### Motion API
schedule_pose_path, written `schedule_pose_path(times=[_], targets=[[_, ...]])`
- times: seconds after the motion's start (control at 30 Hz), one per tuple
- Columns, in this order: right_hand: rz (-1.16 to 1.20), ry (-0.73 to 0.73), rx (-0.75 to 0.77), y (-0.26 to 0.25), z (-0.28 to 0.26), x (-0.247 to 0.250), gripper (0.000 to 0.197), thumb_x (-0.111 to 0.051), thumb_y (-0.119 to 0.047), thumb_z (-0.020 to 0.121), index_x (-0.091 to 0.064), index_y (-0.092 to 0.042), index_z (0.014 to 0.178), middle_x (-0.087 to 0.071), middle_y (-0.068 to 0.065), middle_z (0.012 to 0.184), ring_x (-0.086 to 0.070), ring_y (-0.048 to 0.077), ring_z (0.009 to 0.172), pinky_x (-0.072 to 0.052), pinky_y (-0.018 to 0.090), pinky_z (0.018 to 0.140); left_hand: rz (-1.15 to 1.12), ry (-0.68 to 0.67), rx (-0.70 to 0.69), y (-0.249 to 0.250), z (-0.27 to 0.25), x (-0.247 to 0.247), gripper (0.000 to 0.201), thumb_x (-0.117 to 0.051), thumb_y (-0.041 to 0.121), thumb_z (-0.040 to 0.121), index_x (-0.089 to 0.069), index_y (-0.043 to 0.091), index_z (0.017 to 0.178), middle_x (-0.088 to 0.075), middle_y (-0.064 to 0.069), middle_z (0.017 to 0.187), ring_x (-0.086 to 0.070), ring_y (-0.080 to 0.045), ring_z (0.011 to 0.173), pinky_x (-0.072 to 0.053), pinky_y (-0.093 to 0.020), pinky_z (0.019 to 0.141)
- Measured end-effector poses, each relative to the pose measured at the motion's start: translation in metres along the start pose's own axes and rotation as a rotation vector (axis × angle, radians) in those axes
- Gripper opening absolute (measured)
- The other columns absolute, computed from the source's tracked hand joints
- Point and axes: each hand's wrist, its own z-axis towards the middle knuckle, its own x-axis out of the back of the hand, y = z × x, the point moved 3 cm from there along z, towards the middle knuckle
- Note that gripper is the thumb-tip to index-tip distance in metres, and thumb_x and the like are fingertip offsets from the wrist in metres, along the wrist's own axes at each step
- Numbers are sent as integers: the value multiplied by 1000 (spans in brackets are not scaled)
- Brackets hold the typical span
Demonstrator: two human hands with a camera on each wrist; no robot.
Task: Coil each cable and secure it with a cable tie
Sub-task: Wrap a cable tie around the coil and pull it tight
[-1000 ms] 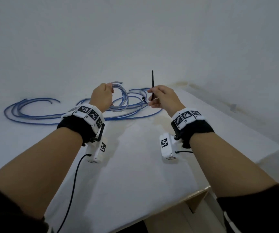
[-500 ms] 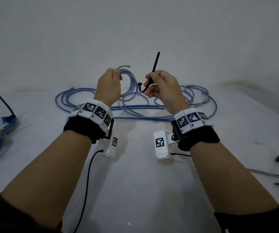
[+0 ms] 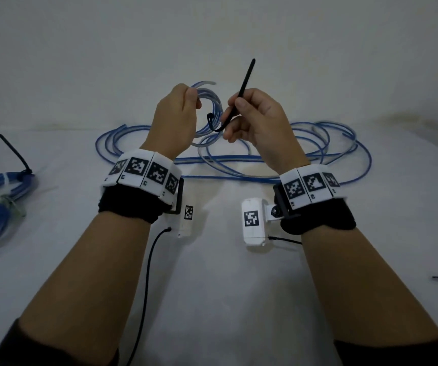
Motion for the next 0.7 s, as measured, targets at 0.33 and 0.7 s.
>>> schedule_pose_path(times=[0.33,0.7], targets=[[0,-37,32,-1,3,-5,17,-36,-2,99,-51,-5,91,-59,15,83,-66,16,63,-56,28,64,-162,-68,5,4,-7,2,35,-35,31,97,-54,23,68,-51,16,52,-41,-10,57,-38,-35,67],[11,-8,81,3,3,-6,12,-41,0,97,-52,-3,96,-52,11,121,-70,19,77,-58,31,76,-75,-137,-28,-3,-12,-2,36,-34,32,94,-51,21,65,-41,6,57,-39,-13,55,-39,-40,66]])
